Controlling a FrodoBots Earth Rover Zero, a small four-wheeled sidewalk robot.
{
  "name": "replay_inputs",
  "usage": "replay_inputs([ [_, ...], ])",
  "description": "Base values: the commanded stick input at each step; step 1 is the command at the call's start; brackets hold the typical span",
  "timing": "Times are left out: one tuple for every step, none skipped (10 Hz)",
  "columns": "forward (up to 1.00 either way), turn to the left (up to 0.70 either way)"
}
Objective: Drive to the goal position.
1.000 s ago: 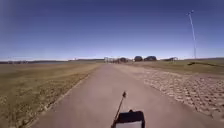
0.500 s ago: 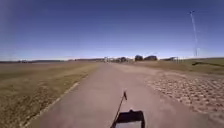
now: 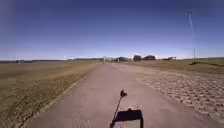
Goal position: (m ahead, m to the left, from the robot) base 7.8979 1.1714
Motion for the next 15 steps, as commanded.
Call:
replay_inputs([
  [1.0,0.0],
  [1.0,0.0],
  [1.0,0.0],
  [1.0,0.0],
  [1.0,0.0],
  [1.0,0.0],
  [1.0,0.0],
  [1.0,0.0],
  [1.0,0.0],
  [1.0,0.0],
  [1.0,0.0],
  [1.0,0.0],
  [1.0,0.0],
  [1.0,0.0],
  [1.0,0.0],
])
